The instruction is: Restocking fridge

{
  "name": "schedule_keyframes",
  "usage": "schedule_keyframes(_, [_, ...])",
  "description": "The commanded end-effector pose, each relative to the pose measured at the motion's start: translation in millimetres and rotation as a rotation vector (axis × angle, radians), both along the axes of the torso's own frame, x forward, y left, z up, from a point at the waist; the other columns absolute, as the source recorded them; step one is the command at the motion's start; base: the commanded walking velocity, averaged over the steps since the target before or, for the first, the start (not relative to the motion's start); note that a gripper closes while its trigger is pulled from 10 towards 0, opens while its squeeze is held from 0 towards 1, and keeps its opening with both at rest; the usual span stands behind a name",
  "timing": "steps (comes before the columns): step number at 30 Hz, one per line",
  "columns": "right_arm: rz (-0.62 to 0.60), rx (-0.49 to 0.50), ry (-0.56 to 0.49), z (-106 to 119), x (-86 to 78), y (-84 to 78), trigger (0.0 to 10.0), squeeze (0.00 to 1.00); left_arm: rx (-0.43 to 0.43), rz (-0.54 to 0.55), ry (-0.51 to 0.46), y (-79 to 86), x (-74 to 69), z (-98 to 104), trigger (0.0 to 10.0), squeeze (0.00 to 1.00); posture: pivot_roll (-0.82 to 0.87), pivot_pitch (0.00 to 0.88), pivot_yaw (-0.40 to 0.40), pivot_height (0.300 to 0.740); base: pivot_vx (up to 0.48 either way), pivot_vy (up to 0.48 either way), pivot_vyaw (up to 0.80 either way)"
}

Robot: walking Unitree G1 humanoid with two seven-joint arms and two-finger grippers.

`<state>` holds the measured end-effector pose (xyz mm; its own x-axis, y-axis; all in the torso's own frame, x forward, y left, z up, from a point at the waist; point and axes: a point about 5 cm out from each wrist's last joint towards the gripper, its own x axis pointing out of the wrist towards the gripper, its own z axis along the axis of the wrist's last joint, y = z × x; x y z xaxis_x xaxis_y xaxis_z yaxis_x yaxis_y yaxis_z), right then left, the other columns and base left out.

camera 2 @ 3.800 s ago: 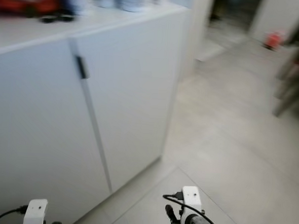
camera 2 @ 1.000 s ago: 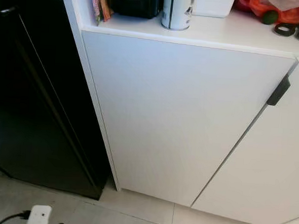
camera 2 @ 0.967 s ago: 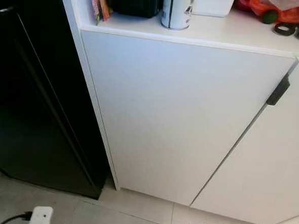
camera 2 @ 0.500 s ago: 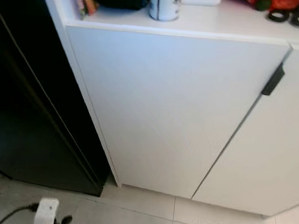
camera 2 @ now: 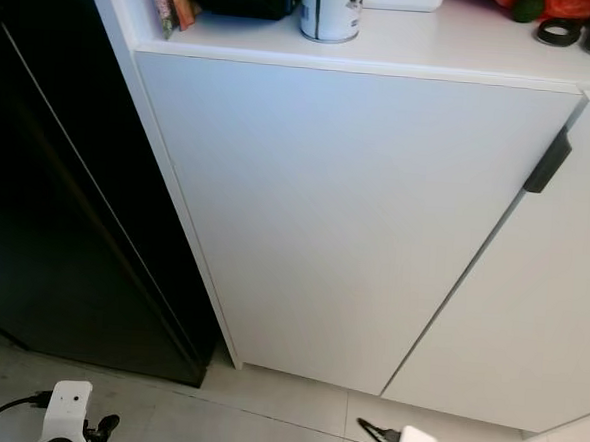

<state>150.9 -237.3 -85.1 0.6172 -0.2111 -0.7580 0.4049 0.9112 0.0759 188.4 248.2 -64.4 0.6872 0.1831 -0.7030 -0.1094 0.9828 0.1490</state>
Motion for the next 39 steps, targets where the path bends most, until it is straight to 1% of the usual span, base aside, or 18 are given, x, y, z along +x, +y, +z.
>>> schedule_keyframes(1, [0.000,0.013,-0.025,2,6.7,4.5,10.0,0.00,0.003,0.009,0.025,1.1,-1.5,-1,10.0,0.00,0.01,0.028,0.086,0.740,0.000,0.000,0.00])
schedule_keyframes(4, [0.004,0.006,-0.029,4,11.3,2.2,10.0,0.00,-0.010,0.004,0.024,-3.5,0.7,-2,10.0,0.00,0.02,0.027,0.085,0.740,0.000,0.000,0.00])
schedule_keyframes(7, [0.013,0.014,-0.051,5,16.3,8.6,10.0,0.00,-0.012,-0.008,0.005,-12.1,10.6,1,10.0,0.00,-0.01,0.047,0.070,0.740,0.000,0.000,0.00])
schedule_keyframes(11, [0.015,0.028,-0.080,6,17.1,10.0,10.0,0.00,-0.015,0.003,-0.003,-12.7,14.7,3,10.0,0.00,-0.02,0.058,0.068,0.740,0.000,0.000,0.00])
schedule_keyframes(15, [0.043,0.021,-0.090,7,17.6,10.0,10.0,0.00,-0.024,-0.012,-0.012,-17.9,18.2,4,10.0,0.00,-0.01,0.070,0.053,0.740,0.000,0.000,0.00])
schedule_keyframes(17, [0.067,0.008,-0.090,7,12.9,8.1,10.0,0.00,-0.030,-0.011,-0.017,-20.9,17.5,3,10.0,0.00,0.01,0.069,0.029,0.740,0.000,0.000,0.00])
schedule_keyframes(20, [0.071,0.002,-0.099,7,8.7,4.5,10.0,0.00,-0.034,-0.009,-0.020,-21.3,15.6,2,10.0,0.00,0.04,0.072,0.021,0.740,0.000,0.000,0.00])
schedule_keyframes(24, [0.092,0.000,-0.089,3,-7.2,1.4,10.0,0.00,-0.029,0.001,0.008,-19.4,9.0,-1,10.0,0.00,0.08,0.061,0.007,0.740,0.000,0.000,0.00])
schedule_keyframes(26, [0.107,0.001,-0.128,6,-11.4,1.1,10.0,0.00,-0.031,-0.005,0.024,-19.8,7.8,-2,10.0,0.00,0.06,0.042,0.009,0.740,0.000,0.000,0.00])
schedule_keyframes(27, [0.108,-0.002,-0.158,9,-8.8,-1.4,10.0,0.00,-0.037,0.003,0.014,-21.0,12.2,0,10.0,0.00,0.06,0.033,0.011,0.740,0.000,0.000,0.00])
schedule_keyframes(28, [0.108,-0.002,-0.158,9,-8.8,-1.4,10.0,0.00,-0.037,0.003,0.014,-21.0,12.2,0,10.0,0.00,0.06,0.033,0.011,0.740,0.000,0.000,0.00])
schedule_keyframes(30, [0.104,-0.014,-0.188,15,-4.6,-7.0,10.0,0.00,-0.045,0.011,-0.005,-23.9,21.1,4,10.0,0.00,0.05,0.022,0.014,0.740,0.000,0.000,0.00])
schedule_keyframes(34, [0.122,-0.023,-0.237,26,-1.7,-13.5,10.0,0.00,-0.057,-0.013,-0.033,-30.4,34.8,10,10.0,0.00,0.04,0.007,0.009,0.740,0.000,0.000,0.00])
schedule_keyframes(35, [0.128,-0.029,-0.257,32,-3.4,-17.4,10.0,0.00,-0.057,-0.027,-0.043,-32.4,40.7,14,10.0,0.00,0.03,0.002,0.003,0.740,0.000,0.000,0.00])
schedule_keyframes(36, [0.123,-0.022,-0.245,31,9.6,-13.2,10.0,0.00,-0.056,-0.030,-0.044,-33.1,43.9,15,10.0,0.00,0.04,0.001,-0.001,0.740,0.000,0.000,0.00])
schedule_keyframes(37, [0.123,-0.022,-0.245,31,9.6,-13.2,10.0,0.00,-0.056,-0.030,-0.044,-33.1,43.9,15,10.0,0.00,0.04,0.001,-0.001,0.740,0.000,0.000,0.00])
schedule_keyframes(38, [0.126,-0.001,-0.193,24,34.2,2.6,10.0,0.00,-0.053,-0.031,-0.041,-33.2,44.0,15,10.0,0.00,0.04,0.000,-0.001,0.740,0.000,0.000,0.00])
schedule_keyframes(39, [0.135,0.005,-0.174,24,40.9,8.5,10.0,0.00,-0.052,-0.032,-0.039,-33.4,44.5,16,10.0,0.00,0.03,0.000,-0.001,0.740,0.000,0.000,0.00])
